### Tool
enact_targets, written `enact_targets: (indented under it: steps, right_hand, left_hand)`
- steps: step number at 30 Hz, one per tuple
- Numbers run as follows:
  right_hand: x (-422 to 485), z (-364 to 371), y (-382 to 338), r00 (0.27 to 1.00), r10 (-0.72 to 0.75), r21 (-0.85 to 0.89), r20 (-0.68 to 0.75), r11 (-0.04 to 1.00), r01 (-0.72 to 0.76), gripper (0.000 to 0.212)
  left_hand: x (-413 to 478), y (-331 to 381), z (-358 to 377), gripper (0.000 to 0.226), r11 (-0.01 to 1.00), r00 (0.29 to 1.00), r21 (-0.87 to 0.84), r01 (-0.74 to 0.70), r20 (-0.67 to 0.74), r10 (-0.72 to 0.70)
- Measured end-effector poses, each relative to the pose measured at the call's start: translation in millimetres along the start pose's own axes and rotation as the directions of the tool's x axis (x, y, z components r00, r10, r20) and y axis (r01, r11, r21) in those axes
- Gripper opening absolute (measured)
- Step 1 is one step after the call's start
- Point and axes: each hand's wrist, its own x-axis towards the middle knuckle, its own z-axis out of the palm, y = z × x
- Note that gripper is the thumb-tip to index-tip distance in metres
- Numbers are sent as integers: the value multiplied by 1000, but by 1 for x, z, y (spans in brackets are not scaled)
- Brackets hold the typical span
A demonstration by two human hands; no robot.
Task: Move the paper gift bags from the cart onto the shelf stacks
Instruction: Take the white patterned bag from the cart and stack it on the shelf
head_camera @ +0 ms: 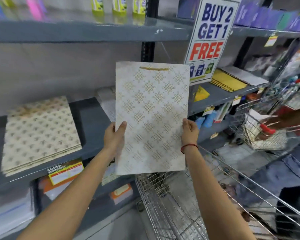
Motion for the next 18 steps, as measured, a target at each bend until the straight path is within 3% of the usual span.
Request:
enact_targets:
  steps: [3, 6, 9, 12, 14, 16, 18]
  right_hand:
    - [-4, 22, -1, 999, 26, 98, 34, 995, -29, 5]
    - [-10, 30, -6, 980, 28, 88, 195, 995, -46, 1]
    - [-13, 34, -6, 914, 30, 0, 405, 999, -33, 17]
    - [-13, 41, 1, 821, 134, -168, 556, 985, -47, 42]
    - [-10, 44, 8, 802, 247, -325, 544, 943, -70, 51]
    - [-7, 47, 14, 806, 274, -391, 525, 919, -57, 39]
    - [2, 53, 14, 822, 258, -376, 508, 925, -58, 29]
  left_hand:
    - [3, 1, -10, 40, 999, 999, 40, -21, -43, 22]
    - [12, -2, -28, 36, 999, 993, 14, -35, -111, 36]
    - [24, -9, -43, 27, 999, 983, -29, -28, -184, 22]
    - [35, -7, -52, 41, 998, 961, -60, -9, -277, -8]
    - [44, 0, -52, 44, 996, 949, -87, -2, -315, -26]
    - [58, 3, -49, 48, 992, 943, -119, 36, -325, -73]
    - [74, 8, -45, 33, 990, 937, -128, 54, -336, -95]
